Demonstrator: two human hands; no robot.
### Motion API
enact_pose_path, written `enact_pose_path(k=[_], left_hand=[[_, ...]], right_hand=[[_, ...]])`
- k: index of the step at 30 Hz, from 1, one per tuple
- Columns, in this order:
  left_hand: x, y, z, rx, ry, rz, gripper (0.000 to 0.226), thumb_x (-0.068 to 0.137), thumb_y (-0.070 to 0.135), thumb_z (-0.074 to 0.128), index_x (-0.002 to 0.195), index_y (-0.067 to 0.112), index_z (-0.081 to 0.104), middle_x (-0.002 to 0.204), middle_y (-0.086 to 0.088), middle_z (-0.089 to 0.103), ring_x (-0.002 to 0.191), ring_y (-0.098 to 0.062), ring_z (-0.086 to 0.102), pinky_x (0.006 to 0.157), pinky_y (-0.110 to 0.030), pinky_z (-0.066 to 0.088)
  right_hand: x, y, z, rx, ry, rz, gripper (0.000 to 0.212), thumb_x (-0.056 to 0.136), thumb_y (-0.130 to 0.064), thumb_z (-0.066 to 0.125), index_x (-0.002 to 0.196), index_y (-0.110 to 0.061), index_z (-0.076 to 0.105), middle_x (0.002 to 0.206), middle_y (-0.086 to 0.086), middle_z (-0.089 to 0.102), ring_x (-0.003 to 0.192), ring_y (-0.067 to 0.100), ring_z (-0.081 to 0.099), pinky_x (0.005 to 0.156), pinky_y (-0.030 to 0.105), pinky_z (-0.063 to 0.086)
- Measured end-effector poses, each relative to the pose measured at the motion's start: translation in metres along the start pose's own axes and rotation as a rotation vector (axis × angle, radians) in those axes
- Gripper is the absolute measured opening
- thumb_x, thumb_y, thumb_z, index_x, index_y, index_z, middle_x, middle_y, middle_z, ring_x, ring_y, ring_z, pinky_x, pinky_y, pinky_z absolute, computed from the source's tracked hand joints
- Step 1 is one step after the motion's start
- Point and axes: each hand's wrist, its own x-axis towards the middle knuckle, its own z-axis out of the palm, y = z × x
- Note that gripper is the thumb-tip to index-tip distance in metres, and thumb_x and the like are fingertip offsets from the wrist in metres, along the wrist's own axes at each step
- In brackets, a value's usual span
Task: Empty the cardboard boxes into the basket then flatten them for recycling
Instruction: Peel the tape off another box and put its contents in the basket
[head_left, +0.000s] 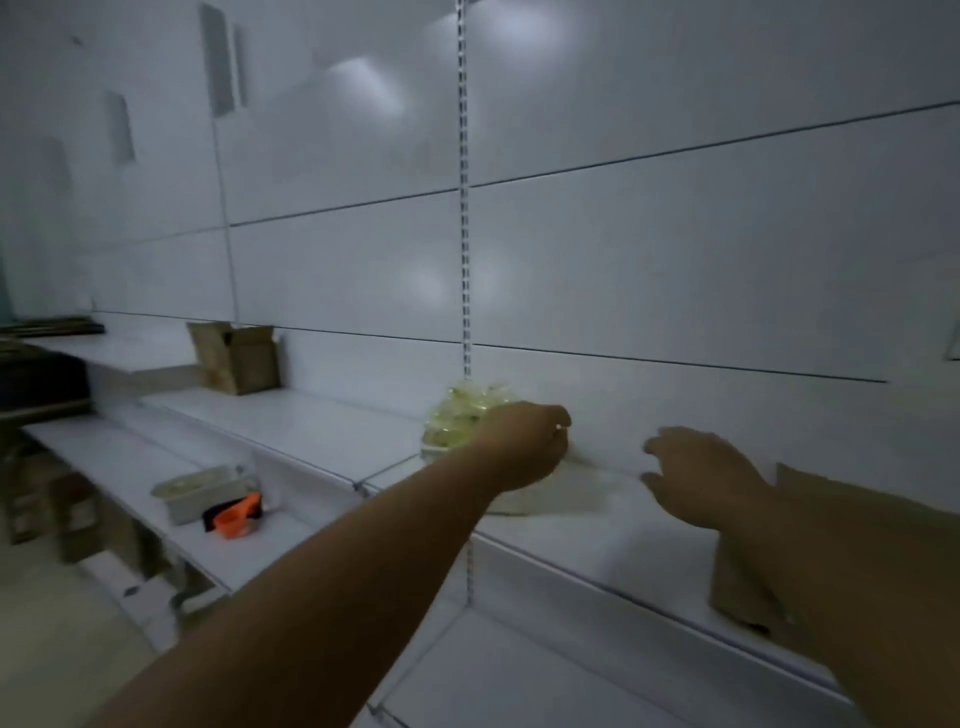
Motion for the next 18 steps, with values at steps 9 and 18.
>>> enact_pose_path(k=[9,18], left_hand=[[-0.112,-0.273,-0.088,0.353,-0.210,-0.456,0.060,0.097,0.051,0.026,0.148,0.020,0.022,0.159,-0.010,0.008,0.147,-0.027,0.001,0.118,-0.048,0.008],[-0.126,-0.386,-0.065,0.265,-0.241,-0.475,0.059,0.097,0.050,0.028,0.149,0.022,0.019,0.160,-0.007,0.005,0.147,-0.024,-0.003,0.119,-0.051,0.004]], right_hand=[[0.051,-0.321,0.001,0.195,0.010,-0.504,0.057,0.095,-0.040,0.041,0.146,-0.019,0.025,0.158,0.009,0.010,0.145,0.023,0.007,0.117,0.039,0.009],[0.112,-0.414,0.060,0.170,-0.235,-0.537,0.061,0.096,-0.041,0.038,0.149,-0.021,0.015,0.159,0.010,0.001,0.146,0.024,0.000,0.117,0.041,0.008]])
